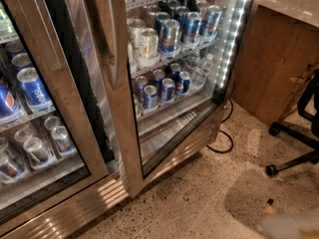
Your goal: Open right fridge door
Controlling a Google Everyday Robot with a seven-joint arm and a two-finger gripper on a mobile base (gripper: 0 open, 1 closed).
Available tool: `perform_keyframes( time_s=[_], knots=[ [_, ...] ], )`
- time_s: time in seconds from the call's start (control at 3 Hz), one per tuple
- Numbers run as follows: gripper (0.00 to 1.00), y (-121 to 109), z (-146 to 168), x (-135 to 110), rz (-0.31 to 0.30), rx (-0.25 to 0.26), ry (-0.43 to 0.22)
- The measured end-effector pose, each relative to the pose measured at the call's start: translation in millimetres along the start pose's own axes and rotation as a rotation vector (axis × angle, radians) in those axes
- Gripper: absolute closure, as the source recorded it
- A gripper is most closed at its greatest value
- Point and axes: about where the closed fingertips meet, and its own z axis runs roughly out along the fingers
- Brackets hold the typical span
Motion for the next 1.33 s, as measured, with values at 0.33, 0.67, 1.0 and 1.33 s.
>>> perform_keyframes(
  time_s=[0.33,0.67,1.0,1.33],
  knots=[
    [0.00,-11.8,-30.4,25.7,0.046,0.063,-0.009],
    [0.00,-11.1,-29.4,23.2,0.040,0.060,-0.005],
    [0.00,-31.2,-30.0,46.5,0.036,0.124,-0.008],
    [0.00,-59.9,-41.5,83.8,0.050,0.215,-0.012]
  ],
)
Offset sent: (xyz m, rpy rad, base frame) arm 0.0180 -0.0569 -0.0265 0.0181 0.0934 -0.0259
